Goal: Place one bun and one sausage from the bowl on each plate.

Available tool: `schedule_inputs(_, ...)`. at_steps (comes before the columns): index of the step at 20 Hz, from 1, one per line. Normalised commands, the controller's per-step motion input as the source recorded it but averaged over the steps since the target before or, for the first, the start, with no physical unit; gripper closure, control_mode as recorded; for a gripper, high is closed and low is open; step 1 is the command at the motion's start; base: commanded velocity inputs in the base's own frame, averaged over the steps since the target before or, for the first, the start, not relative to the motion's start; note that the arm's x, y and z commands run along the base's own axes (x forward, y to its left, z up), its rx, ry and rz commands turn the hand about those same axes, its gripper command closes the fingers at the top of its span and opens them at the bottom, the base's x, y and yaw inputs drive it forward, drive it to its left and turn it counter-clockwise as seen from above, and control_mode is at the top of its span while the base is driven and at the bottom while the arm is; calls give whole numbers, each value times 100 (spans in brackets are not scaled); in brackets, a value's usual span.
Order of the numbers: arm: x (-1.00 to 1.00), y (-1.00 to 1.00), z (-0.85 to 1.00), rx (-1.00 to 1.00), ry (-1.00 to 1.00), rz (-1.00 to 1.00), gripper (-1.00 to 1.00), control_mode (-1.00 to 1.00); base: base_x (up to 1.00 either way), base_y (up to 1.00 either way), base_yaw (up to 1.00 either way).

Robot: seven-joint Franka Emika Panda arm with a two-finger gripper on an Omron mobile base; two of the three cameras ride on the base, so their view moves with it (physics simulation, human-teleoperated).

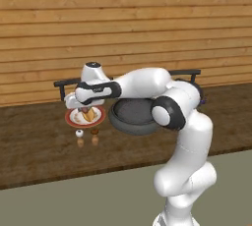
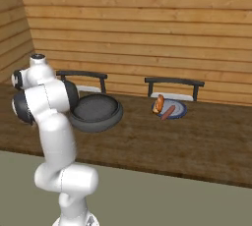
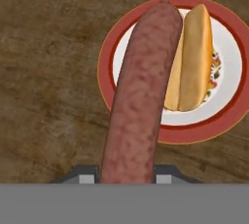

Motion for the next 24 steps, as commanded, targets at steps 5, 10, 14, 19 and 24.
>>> schedule_inputs(5,53,24,-27,-4,0,0,100,-100,0,0,0)
schedule_inputs(10,23,26,-51,-8,1,0,100,-100,0,0,0)
schedule_inputs(14,16,-1,-27,0,1,0,100,-100,0,0,0)
schedule_inputs(19,15,0,-26,0,1,0,100,-100,0,0,0)
schedule_inputs(24,40,0,-23,0,0,0,100,-100,0,0,0)
